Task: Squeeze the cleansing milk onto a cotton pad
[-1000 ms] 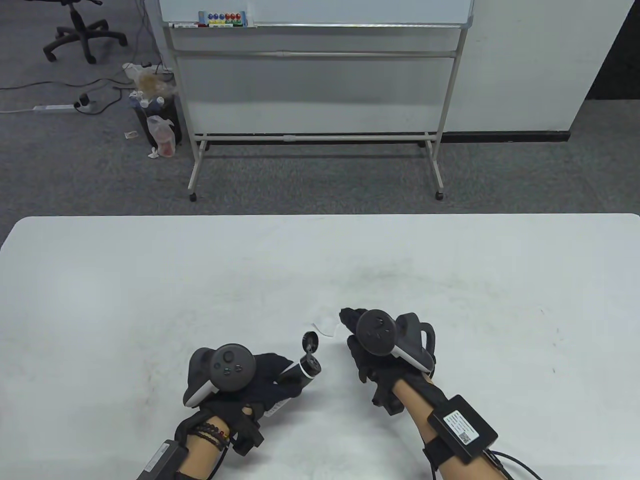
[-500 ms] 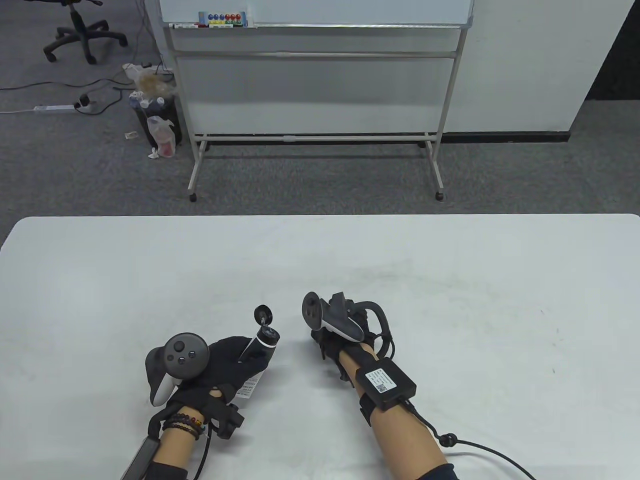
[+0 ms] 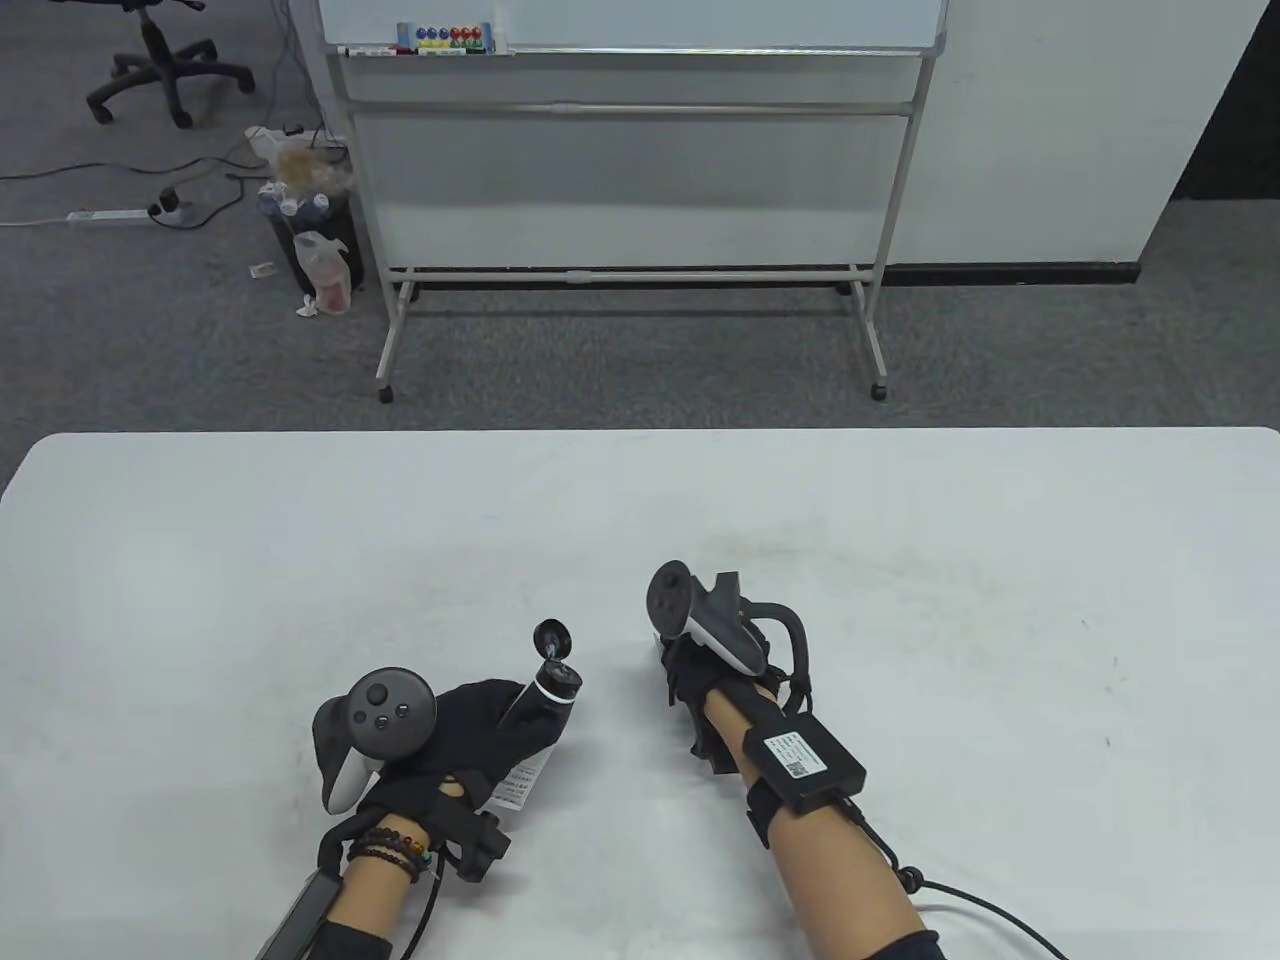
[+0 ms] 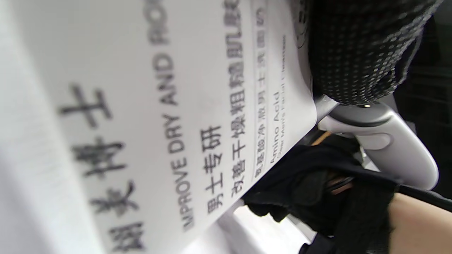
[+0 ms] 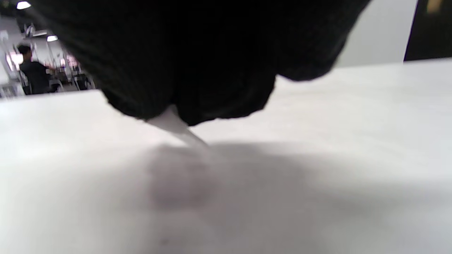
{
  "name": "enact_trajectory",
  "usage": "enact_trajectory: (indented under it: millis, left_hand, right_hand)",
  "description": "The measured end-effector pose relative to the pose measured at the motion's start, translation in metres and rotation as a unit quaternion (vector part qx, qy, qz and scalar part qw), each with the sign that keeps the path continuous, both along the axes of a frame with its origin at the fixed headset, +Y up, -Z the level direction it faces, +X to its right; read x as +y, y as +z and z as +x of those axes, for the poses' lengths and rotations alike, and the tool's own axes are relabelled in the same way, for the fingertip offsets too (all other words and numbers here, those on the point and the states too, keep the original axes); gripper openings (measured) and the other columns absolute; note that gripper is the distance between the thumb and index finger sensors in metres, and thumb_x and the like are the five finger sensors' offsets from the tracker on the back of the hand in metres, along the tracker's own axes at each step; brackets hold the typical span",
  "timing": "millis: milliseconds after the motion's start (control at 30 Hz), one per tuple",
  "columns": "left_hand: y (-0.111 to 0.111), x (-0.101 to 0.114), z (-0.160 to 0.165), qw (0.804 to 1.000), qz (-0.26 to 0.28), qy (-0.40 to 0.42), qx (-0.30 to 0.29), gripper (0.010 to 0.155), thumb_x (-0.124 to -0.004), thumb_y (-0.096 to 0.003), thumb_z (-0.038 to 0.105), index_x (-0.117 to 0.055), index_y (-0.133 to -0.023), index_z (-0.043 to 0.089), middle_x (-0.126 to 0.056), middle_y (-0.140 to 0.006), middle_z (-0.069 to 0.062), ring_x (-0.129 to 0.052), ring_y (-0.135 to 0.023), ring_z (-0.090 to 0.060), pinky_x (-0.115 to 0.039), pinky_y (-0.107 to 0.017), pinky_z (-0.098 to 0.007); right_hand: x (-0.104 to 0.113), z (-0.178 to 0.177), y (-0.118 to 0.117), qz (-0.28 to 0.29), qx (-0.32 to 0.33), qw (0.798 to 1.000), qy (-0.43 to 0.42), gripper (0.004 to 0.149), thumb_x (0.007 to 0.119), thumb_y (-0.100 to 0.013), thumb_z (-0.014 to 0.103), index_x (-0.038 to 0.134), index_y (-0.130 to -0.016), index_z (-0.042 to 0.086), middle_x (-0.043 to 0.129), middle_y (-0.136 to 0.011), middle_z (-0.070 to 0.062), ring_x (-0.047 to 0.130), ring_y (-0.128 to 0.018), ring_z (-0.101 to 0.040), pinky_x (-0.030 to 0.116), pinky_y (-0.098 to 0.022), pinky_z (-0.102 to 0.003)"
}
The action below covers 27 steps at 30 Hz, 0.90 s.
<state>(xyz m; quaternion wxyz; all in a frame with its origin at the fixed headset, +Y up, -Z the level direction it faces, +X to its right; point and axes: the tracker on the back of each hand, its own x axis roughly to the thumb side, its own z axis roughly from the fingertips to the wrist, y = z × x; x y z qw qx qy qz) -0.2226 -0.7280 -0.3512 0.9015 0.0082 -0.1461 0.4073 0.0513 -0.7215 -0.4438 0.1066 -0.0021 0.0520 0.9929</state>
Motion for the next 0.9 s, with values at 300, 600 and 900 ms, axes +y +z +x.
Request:
enact_trajectory:
  millis: [300,600,900]
  left_hand:
    - [0.014,-0.001,0.036,0.997,0.006,-0.045,-0.06,0.053,-0.093,-0.0368,0.055,-0.091,-0.074,0.017,-0.101,-0.056,-0.004,-0.103,-0.045,-0.019,-0.092,-0.04,-0.044]
    - [0.028,0.001,0.056,0.993,0.026,-0.083,-0.085,0.049,-0.093,-0.0368,0.053,-0.092,-0.071,0.017,-0.102,-0.054,-0.004,-0.104,-0.044,-0.019,-0.092,-0.04,-0.045]
    - [0.032,0.004,0.061,0.99,0.032,-0.087,-0.106,0.046,-0.093,-0.0379,0.05,-0.093,-0.07,0.017,-0.102,-0.053,-0.005,-0.104,-0.042,-0.019,-0.092,-0.04,-0.045]
  right_hand:
    - [0.03,0.042,0.074,0.038,0.025,0.982,-0.185,0.038,0.092,-0.037,0.038,0.096,-0.074,0.03,0.097,-0.081,0.0,0.103,-0.063,-0.021,0.086,-0.046,-0.037]
    - [0.032,0.041,0.128,0.077,0.056,0.955,-0.28,0.038,0.091,-0.037,0.038,0.095,-0.074,0.03,0.095,-0.082,0.0,0.102,-0.063,-0.02,0.086,-0.047,-0.038]
    - [0.026,0.043,0.139,0.105,0.055,0.949,-0.291,0.038,0.092,-0.037,0.038,0.096,-0.073,0.029,0.097,-0.08,0.0,0.103,-0.061,-0.02,0.086,-0.046,-0.038]
